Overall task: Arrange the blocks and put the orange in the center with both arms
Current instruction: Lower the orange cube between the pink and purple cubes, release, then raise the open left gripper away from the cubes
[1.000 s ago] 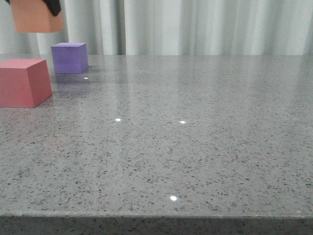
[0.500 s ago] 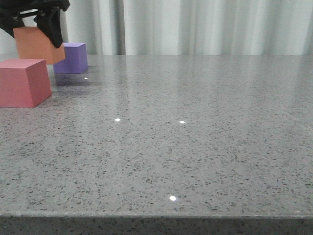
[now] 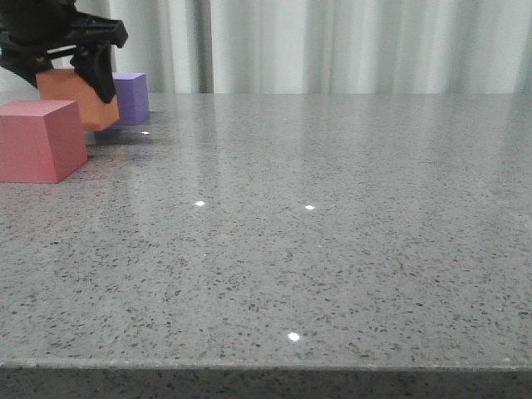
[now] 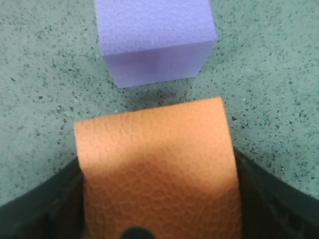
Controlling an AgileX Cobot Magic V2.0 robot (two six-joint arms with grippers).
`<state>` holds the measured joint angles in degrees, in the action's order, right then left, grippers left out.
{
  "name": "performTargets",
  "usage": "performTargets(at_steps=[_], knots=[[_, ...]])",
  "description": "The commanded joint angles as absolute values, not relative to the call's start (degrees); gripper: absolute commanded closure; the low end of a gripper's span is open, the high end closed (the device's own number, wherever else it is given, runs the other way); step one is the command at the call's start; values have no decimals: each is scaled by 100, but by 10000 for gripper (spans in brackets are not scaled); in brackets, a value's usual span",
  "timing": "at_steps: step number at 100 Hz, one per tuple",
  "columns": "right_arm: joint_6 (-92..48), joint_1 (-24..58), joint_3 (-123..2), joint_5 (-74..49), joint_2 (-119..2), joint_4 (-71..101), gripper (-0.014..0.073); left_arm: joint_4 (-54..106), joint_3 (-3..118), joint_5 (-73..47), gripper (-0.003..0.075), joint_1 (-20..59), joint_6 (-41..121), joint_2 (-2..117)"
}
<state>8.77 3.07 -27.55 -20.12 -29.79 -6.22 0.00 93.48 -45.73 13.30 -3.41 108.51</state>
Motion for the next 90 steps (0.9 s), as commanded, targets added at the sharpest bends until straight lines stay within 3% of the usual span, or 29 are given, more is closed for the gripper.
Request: performTargets(at_steps=[1, 27, 34, 46, 53, 90], knots=[[855, 258, -2912, -1568, -2986, -719, 660, 135, 9476, -4290, 393, 1311, -326, 10643], [855, 258, -2912, -1568, -2986, -719, 660, 147, 9474, -4377, 372, 1311, -326, 10768], [855, 258, -2912, -1568, -2986, -719, 660, 157, 9474, -4445, 296, 1311, -326, 10768], [855, 258, -2912, -1568, -2986, -719, 660, 169, 9474, -4459, 87, 1311, -326, 10768], [855, 258, -2912, -1568, -2986, -719, 660, 169, 9474, -4398, 29, 1311, -326, 10730], [855, 258, -2912, -1568, -2986, -719, 660, 169, 9474, -4261, 30, 1288, -326, 9663]])
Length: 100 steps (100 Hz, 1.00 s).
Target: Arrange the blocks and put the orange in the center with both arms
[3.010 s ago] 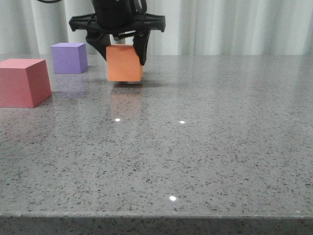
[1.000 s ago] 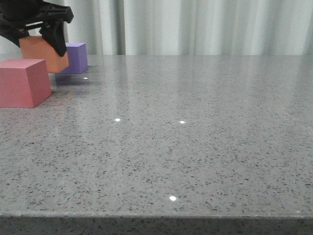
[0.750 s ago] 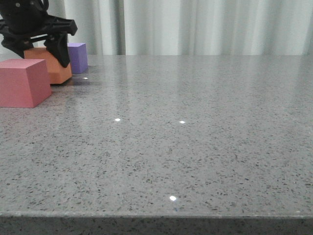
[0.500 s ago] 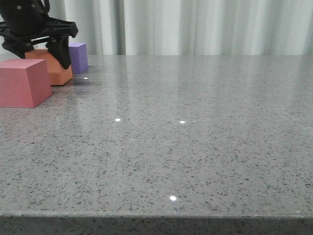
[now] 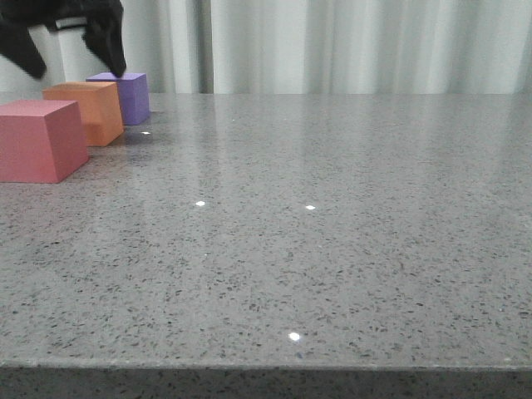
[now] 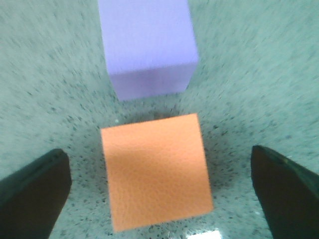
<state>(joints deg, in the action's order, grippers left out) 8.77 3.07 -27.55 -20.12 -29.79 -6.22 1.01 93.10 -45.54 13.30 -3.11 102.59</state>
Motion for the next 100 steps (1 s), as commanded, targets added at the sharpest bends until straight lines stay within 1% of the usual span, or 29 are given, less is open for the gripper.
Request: performTargets(at_steps=[1, 13, 25, 54, 83, 100], knots=[[855, 258, -2912, -1568, -2986, -719, 660, 169, 9474, -4261, 30, 1288, -326, 9639], [855, 258, -2912, -1568, -2986, -719, 660, 169, 9330, -4211, 30, 1242, -326, 9191], [855, 258, -2912, -1568, -2986, -719, 660, 169, 8837, -3922, 30, 1110, -326, 8566], [855, 258, -2912, -1568, -2986, -719, 660, 212, 6913, -3200, 30, 733, -326, 6631], [855, 258, -2912, -1568, -2986, -719, 660, 212, 4958, -2284, 30, 734, -326, 4582], [855, 258, -2912, -1568, -2986, -719, 660, 212, 3997, -1997, 30, 734, -326, 3408]])
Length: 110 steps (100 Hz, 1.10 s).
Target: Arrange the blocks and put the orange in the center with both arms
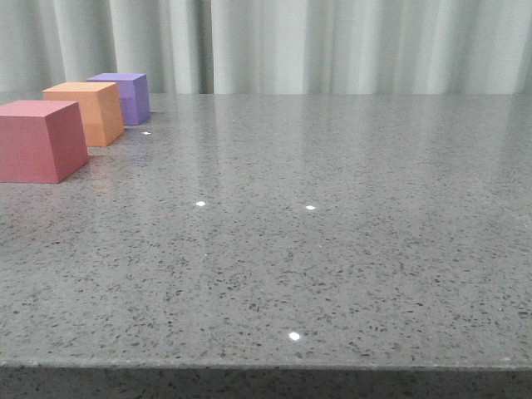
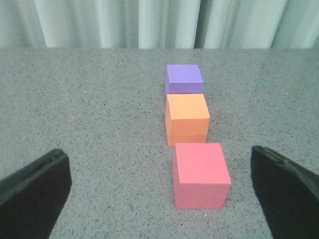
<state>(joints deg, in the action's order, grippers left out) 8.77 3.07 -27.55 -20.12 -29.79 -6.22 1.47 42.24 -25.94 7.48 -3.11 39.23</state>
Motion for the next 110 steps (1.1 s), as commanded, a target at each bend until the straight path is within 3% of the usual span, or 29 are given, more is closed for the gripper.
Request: performTargets(at_steps=[1, 9, 19, 26, 50, 53, 110], knots=[[855, 258, -2912, -1568, -2986, -719, 660, 212, 3967, -1997, 30, 734, -326, 3365], [855, 258, -2912, -1568, -2986, -719, 660, 212, 3653, -1997, 41, 734, -326, 2947], [855, 258, -2912, -1568, -2986, -719, 660, 212, 3397, -1997, 122, 734, -326, 2486], [855, 258, -2912, -1568, -2986, -719, 660, 212, 3300, -1997, 225, 734, -326, 2263], [855, 258, -2912, -1568, -2986, -719, 660, 212, 3263, -2007, 707, 734, -326, 2085], [855, 258, -2912, -1568, -2986, -719, 660, 212, 3263, -2007, 739, 734, -326, 2085], [855, 258, -2912, -1568, -2986, -719, 660, 212, 3248, -2076, 739, 734, -326, 2085]])
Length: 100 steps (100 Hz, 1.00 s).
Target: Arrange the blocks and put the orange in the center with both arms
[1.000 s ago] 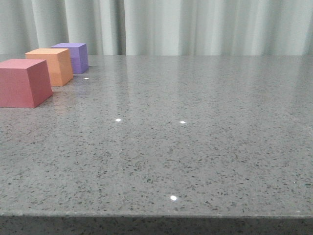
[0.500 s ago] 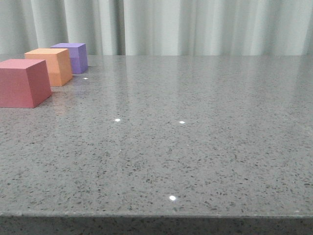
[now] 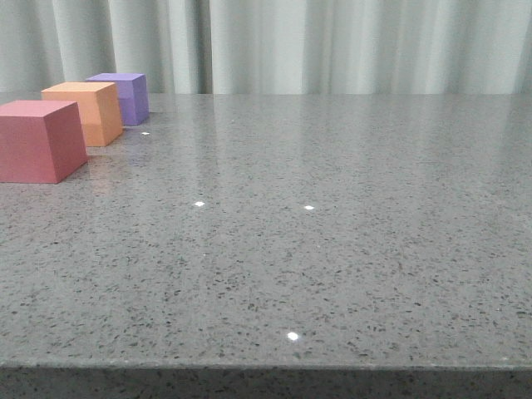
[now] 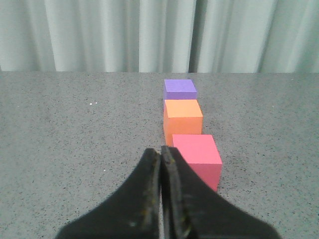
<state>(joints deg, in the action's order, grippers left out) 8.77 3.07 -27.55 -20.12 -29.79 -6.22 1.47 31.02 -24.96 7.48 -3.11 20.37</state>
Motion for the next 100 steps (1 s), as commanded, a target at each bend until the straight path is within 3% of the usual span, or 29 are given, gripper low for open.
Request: performTargets(at_steps=[1, 48, 74, 100], knots=[[855, 258, -2912, -1568, -2986, -719, 660, 212, 3248, -2076, 739, 734, -326, 2085], [855, 258, -2912, -1568, -2986, -719, 660, 83, 2998, -1650, 739, 734, -326, 1975], [855, 258, -2912, -1568, -2986, -719, 660, -450, 1916, -270, 739, 666, -326, 1418], [855, 258, -2912, -1568, -2986, -719, 660, -368, 698, 206, 739, 335, -326, 589]])
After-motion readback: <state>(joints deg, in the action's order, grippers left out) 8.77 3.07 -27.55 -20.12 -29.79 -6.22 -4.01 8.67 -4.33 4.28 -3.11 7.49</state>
